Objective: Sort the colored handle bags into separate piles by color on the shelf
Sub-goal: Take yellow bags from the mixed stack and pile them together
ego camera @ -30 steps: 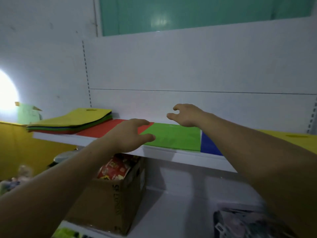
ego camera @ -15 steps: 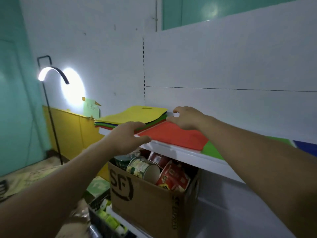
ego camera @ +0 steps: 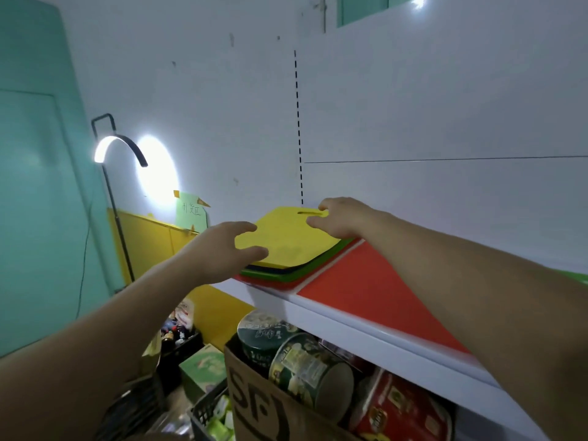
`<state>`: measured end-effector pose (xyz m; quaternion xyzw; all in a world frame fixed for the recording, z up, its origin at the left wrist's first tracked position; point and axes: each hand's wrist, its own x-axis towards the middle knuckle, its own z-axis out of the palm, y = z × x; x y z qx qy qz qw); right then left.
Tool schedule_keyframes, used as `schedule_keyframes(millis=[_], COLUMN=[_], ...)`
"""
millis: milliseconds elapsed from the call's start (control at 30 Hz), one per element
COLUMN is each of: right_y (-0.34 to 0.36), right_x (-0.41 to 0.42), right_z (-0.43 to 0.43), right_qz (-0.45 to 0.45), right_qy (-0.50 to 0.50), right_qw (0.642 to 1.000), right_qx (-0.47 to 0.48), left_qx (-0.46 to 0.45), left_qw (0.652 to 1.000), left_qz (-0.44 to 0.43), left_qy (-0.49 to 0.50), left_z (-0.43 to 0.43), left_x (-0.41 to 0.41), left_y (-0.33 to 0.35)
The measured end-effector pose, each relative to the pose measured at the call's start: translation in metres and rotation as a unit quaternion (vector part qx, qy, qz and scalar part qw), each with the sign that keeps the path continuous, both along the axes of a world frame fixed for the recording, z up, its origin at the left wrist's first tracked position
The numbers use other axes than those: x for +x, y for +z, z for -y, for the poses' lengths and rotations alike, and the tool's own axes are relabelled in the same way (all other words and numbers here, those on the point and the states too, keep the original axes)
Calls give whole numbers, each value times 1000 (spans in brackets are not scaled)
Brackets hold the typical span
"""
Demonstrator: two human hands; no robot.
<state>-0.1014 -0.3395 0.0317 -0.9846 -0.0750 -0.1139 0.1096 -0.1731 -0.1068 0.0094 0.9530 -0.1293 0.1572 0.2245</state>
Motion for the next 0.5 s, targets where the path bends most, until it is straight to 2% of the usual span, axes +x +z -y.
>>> schedule_keyframes(millis=[333, 500], right_y=[-11, -21], right_x=[48, 57], right_z=[-18, -34], right_qz=[-35, -55], right_qy=[-89, -173], right_qw=[995, 983], right_qx=[-36, -36], left_qx=[-9, 27], left_qw=[998, 991], left_qz=[-15, -48], left_qy=[-62, -125], left_z=[-34, -59], left_x=[99, 151], left_y=[-4, -5])
